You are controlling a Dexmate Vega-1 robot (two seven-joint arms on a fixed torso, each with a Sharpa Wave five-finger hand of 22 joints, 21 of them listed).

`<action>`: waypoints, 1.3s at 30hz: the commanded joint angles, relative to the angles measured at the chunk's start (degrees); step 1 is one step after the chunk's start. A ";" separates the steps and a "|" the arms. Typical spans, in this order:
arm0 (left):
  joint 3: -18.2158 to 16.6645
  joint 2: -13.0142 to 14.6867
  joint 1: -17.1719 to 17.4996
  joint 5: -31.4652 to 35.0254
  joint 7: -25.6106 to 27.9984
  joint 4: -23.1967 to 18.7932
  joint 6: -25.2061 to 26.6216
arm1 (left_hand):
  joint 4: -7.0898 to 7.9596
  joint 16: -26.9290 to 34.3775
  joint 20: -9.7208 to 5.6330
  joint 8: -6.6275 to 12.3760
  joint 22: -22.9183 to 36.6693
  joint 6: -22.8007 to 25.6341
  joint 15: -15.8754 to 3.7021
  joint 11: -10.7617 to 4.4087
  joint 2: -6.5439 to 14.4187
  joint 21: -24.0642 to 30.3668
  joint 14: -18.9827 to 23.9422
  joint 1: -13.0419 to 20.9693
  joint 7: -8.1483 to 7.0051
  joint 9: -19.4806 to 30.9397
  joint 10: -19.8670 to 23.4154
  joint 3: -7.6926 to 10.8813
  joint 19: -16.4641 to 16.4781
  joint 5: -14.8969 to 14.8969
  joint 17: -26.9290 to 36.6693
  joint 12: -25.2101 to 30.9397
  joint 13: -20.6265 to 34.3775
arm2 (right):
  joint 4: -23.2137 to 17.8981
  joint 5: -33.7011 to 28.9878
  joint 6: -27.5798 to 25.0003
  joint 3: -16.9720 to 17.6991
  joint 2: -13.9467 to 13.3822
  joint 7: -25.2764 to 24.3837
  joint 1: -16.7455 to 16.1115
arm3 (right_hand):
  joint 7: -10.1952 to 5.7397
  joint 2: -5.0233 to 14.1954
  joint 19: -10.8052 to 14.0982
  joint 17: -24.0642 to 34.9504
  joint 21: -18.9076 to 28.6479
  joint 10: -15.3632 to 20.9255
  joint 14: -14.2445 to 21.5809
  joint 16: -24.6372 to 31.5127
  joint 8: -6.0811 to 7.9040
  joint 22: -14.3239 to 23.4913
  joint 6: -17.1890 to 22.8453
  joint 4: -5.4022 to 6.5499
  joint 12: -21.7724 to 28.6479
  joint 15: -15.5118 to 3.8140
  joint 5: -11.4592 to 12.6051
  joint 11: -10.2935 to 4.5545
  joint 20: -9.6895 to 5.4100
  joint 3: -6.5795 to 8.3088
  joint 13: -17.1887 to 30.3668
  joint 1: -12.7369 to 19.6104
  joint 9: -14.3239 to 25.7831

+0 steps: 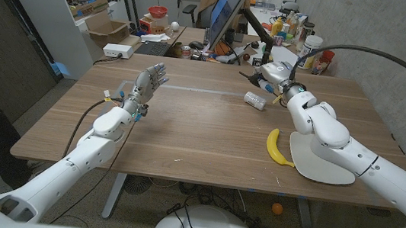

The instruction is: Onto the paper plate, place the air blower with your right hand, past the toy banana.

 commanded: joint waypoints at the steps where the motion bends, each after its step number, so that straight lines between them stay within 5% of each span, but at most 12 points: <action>1: 0.92 -0.90 -1.44 0.36 -0.43 1.50 0.19 | 0.13 0.33 0.20 0.13 0.20 0.06 0.49 0.25 5.82 -0.03 0.08 -0.70 0.20 0.12 0.00 0.05 0.24 0.00 0.32 0.09 0.19 | -3.53 -1.55 1.12 6.11 -4.15 -0.08 -6.12 | 0.92 0.19 -0.38 0.26 0.40 0.49 0.65 -0.42 0.46 -0.09 1.55 -0.07 0.33 -0.99 0.15 0.07 -3.05 -0.15 0.17 0.87 0.04; 26: 1.97 -1.50 -3.54 0.75 -1.87 4.28 0.48 | 0.16 0.32 0.25 0.10 0.21 -0.01 0.52 0.25 5.78 -0.16 0.03 -0.78 0.17 0.12 -0.02 -0.07 0.20 0.00 0.33 0.09 0.20 | -6.57 -0.71 -1.03 14.50 -10.34 -2.55 -17.38 | 0.96 0.31 -0.79 1.08 1.57 0.92 1.39 -1.31 1.36 -0.75 2.87 -0.26 0.86 -1.02 0.22 -0.27 -3.07 -0.41 0.29 1.73 -0.19; 39: 2.54 -1.89 -4.25 0.90 -2.63 5.14 0.50 | 0.16 0.32 0.25 0.10 0.21 0.00 0.46 0.25 5.80 -0.22 0.04 -0.79 0.17 0.12 -0.01 -0.10 0.20 0.01 0.33 0.09 0.20 | -9.19 3.51 -4.89 21.28 -16.40 -5.29 -27.16 | 0.99 0.23 -1.20 1.43 2.02 0.83 1.43 -1.84 1.74 -1.05 3.41 -0.41 1.21 -1.00 0.31 -0.61 -3.10 -0.50 0.73 2.18 -0.28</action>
